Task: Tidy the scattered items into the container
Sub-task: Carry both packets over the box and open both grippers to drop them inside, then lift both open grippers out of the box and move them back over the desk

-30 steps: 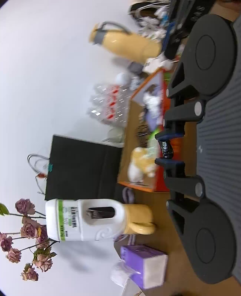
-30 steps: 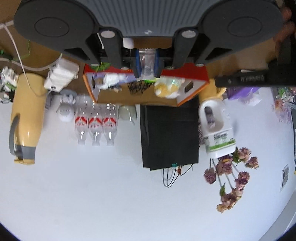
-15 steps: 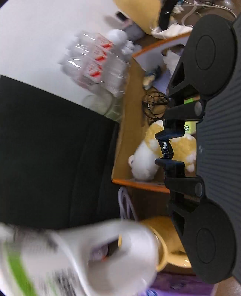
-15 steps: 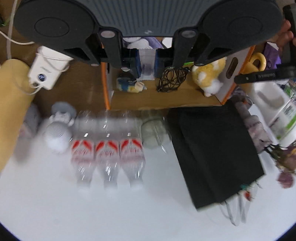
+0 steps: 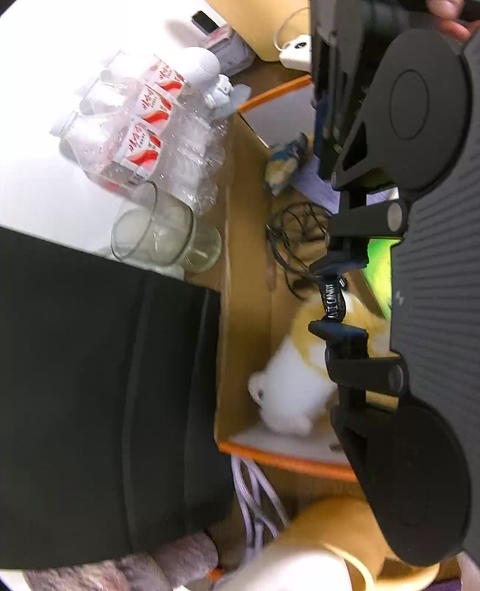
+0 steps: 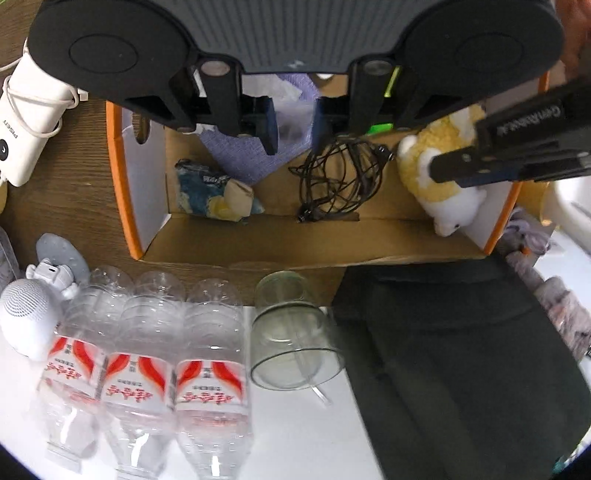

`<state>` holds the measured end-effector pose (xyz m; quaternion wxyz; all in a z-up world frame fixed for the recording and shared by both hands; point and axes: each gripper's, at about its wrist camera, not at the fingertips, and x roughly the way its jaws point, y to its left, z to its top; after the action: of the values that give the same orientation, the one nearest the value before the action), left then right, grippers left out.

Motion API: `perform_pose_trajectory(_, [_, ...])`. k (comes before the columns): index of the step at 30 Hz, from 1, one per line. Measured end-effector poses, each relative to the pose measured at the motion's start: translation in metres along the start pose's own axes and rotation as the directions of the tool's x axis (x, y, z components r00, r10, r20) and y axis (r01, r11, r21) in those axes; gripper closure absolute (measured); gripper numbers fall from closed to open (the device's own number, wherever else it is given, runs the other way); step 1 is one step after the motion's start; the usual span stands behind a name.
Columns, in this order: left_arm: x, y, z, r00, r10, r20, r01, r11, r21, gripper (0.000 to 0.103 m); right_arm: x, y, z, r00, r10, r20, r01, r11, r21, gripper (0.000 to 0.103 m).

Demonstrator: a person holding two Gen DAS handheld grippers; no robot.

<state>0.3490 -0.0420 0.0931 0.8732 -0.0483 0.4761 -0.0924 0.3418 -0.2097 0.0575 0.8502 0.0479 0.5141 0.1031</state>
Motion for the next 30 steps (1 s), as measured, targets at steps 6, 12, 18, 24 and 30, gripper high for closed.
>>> perform_pose_trajectory(6, [-0.002,-0.009,0.006,1.000,0.017,0.025,-0.017,1.000,0.005,0.023,-0.015,-0.010,0.004,0.999,-0.035,0.016,0.035,0.999,0.006,0.063])
perform_pose_trajectory(12, [-0.024,-0.004,0.007,0.999,0.040,0.026,-0.040,0.999,-0.011,0.021,-0.037,-0.020,0.004,0.999,-0.046,0.024,0.046,0.999,0.021,0.051])
perform_pose_trajectory(18, [-0.045,0.000,0.002,0.996,0.091,-0.015,-0.092,0.995,-0.038,0.003,-0.061,-0.016,-0.003,0.999,-0.040,0.017,0.039,0.999,0.023,0.045])
perform_pose_trajectory(24, [-0.065,0.003,-0.022,0.990,0.141,0.014,-0.141,0.990,0.000,0.000,-0.085,-0.007,-0.024,0.999,-0.040,0.023,0.041,0.998,-0.039,0.032])
perform_pose_trajectory(30, [-0.076,-0.004,-0.048,0.969,0.227,0.093,-0.233,0.971,0.057,0.000,-0.086,-0.007,-0.047,0.998,-0.047,0.043,0.049,0.998,-0.025,0.030])
